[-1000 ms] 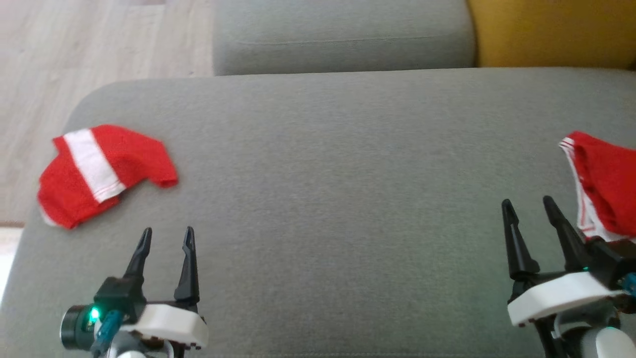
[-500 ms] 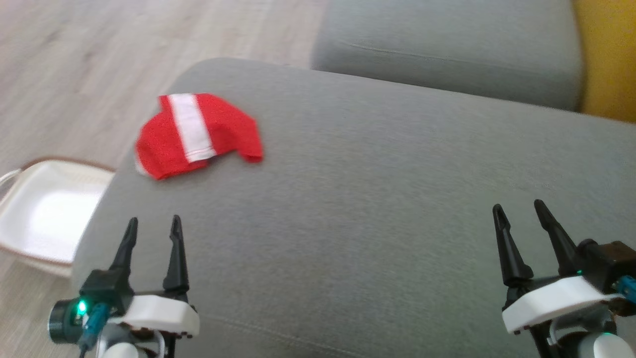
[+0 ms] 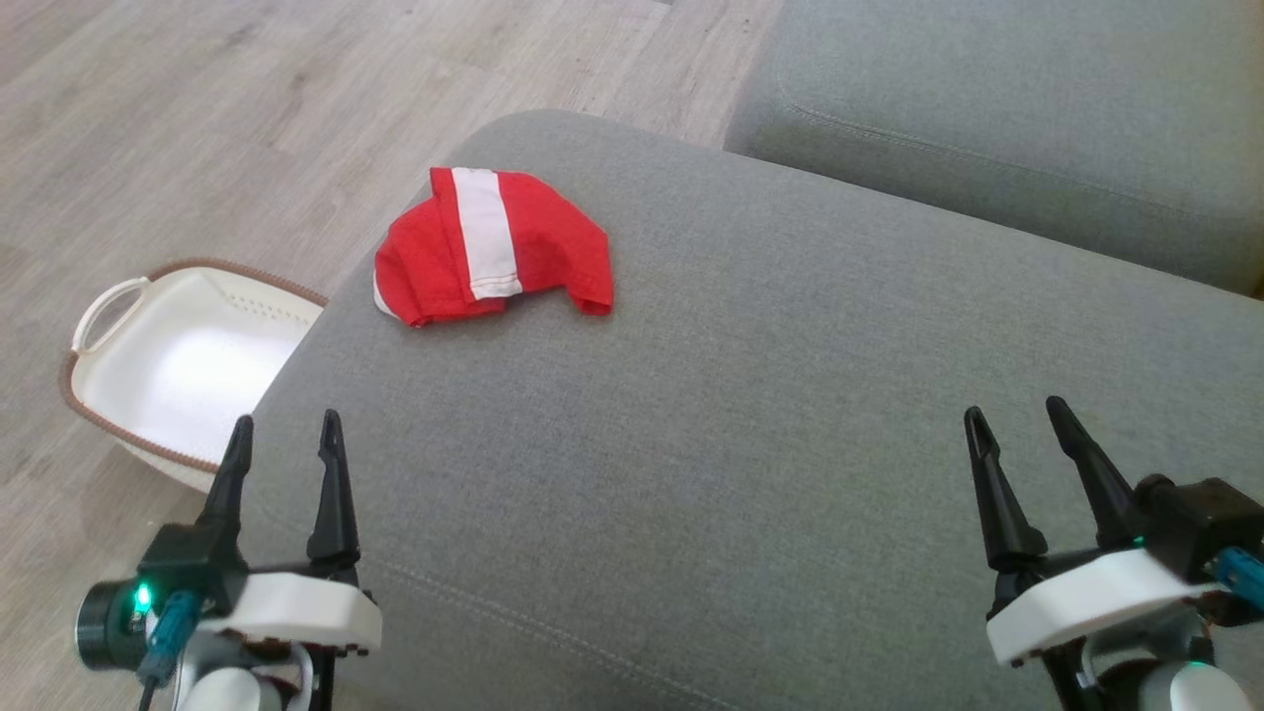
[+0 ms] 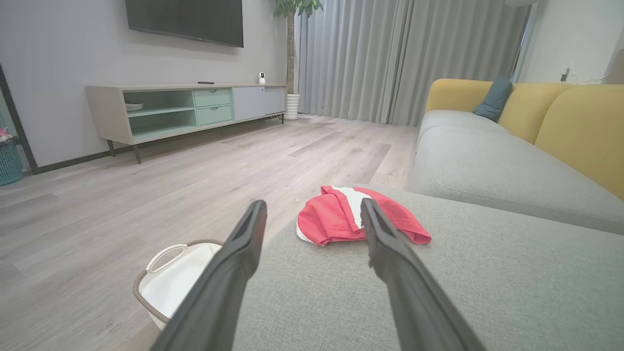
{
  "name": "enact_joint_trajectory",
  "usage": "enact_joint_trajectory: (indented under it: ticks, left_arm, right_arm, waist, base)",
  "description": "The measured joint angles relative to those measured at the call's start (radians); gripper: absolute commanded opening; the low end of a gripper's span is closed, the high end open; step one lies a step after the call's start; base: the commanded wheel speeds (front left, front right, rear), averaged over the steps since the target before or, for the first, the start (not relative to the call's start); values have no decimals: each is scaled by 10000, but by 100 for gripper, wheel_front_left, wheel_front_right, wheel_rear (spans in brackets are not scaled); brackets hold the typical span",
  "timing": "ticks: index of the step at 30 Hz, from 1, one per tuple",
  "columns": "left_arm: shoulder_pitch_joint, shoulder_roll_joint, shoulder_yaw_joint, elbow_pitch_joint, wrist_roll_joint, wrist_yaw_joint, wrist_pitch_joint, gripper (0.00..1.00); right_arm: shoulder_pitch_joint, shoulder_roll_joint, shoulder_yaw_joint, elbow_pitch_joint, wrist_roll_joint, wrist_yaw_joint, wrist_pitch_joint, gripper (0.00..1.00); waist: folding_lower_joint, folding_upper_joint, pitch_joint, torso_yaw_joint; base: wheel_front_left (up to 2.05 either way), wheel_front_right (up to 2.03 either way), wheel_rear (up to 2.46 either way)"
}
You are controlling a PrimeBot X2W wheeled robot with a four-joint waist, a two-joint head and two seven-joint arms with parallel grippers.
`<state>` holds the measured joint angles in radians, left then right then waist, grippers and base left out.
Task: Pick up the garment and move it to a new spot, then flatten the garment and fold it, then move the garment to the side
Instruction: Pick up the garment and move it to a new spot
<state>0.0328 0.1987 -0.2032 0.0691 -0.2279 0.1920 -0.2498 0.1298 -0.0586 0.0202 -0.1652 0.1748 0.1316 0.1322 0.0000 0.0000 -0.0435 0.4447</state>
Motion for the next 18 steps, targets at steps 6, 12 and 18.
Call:
enact_joint_trajectory:
  ticks: [6, 12, 18]
  left_arm:
    - [1, -6, 115, 48, 113, -42, 0, 100]
    - [-5, -88, 190, 75, 155, -75, 0, 100]
    - [-247, -155, 259, 86, 242, -161, 0, 100]
  right_arm:
    - [21, 59, 0, -27, -2, 0, 0, 100]
    - [21, 67, -2, -96, -2, 0, 4, 100]
    - [11, 67, -17, -211, -90, 0, 90, 100]
  waist:
    - [0, 0, 55, 72]
    - [0, 0, 191, 66]
    - [0, 0, 434, 75]
  base:
    - [0, 0, 0]
    - [0, 0, 0]
    - [0, 0, 0]
